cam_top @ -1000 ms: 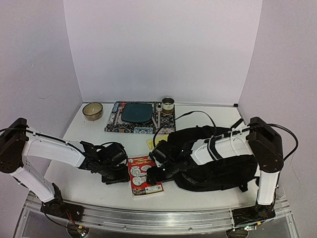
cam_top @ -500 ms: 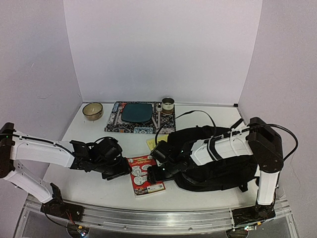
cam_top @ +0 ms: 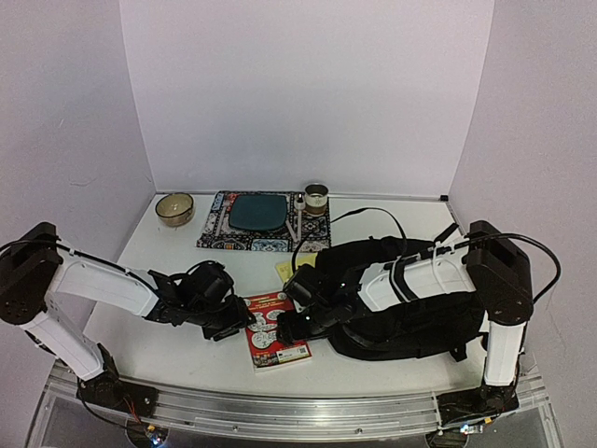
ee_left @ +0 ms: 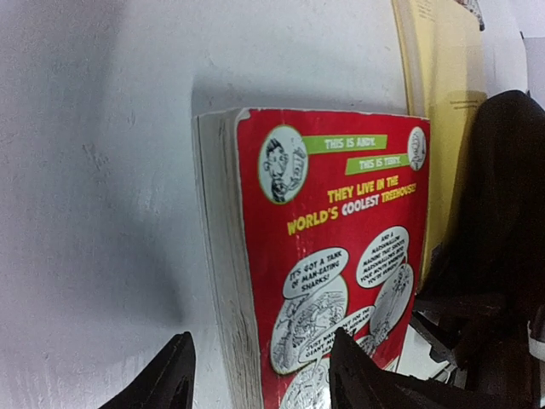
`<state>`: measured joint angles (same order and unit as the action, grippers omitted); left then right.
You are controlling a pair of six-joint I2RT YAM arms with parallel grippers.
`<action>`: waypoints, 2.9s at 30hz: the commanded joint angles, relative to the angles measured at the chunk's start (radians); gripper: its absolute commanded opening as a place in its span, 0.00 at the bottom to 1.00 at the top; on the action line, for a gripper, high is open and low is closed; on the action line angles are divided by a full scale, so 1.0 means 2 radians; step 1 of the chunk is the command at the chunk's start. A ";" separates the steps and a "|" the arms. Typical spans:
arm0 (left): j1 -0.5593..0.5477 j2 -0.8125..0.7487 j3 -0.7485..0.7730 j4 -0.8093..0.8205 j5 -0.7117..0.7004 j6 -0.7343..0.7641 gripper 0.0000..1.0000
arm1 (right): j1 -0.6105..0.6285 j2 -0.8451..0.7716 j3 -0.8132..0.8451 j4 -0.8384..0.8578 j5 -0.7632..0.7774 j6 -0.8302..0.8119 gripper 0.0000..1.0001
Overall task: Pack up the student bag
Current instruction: Grab the book at the center of the board.
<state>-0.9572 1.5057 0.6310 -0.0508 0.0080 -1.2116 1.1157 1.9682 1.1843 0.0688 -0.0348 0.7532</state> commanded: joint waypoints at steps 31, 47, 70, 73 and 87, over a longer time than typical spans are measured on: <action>0.001 -0.033 -0.016 0.105 0.048 -0.048 0.31 | -0.002 -0.002 -0.026 0.028 -0.012 0.012 0.69; -0.001 -0.073 -0.035 0.104 0.017 -0.064 0.36 | -0.002 -0.003 -0.029 0.036 -0.015 0.014 0.69; -0.003 -0.045 -0.026 0.105 0.012 -0.062 0.00 | -0.010 -0.017 -0.049 0.071 -0.038 0.025 0.68; -0.003 -0.065 -0.038 0.108 0.004 -0.071 0.00 | -0.019 -0.028 -0.068 0.089 -0.044 0.033 0.69; -0.002 -0.182 -0.127 0.200 -0.004 -0.108 0.00 | -0.051 -0.027 -0.117 0.215 -0.138 0.089 0.82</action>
<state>-0.9573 1.2152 0.4025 0.1983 0.0134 -1.3908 1.0350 1.9171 0.9899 0.4464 -0.2396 0.8761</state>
